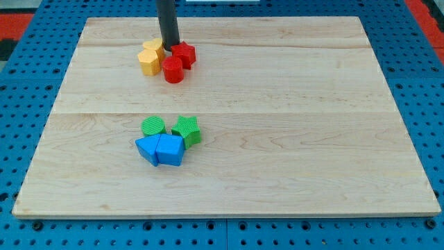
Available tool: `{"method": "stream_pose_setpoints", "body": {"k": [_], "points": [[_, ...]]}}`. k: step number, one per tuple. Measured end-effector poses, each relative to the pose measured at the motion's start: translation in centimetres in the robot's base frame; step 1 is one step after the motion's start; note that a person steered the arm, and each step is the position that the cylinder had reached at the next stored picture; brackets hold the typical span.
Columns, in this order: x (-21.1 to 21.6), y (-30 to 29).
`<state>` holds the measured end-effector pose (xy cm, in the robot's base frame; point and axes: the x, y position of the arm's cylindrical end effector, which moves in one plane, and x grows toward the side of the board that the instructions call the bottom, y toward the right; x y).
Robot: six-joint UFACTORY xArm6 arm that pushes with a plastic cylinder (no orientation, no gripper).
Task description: Separate the red star from the red circle
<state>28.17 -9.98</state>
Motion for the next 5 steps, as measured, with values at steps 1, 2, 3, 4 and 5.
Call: {"method": "stream_pose_setpoints", "body": {"k": [1, 2, 3, 4, 5], "points": [[2.1, -0.2], [6.1, -2.3], [5.4, -2.8], [3.1, 3.1], [3.2, 9.5]]}}
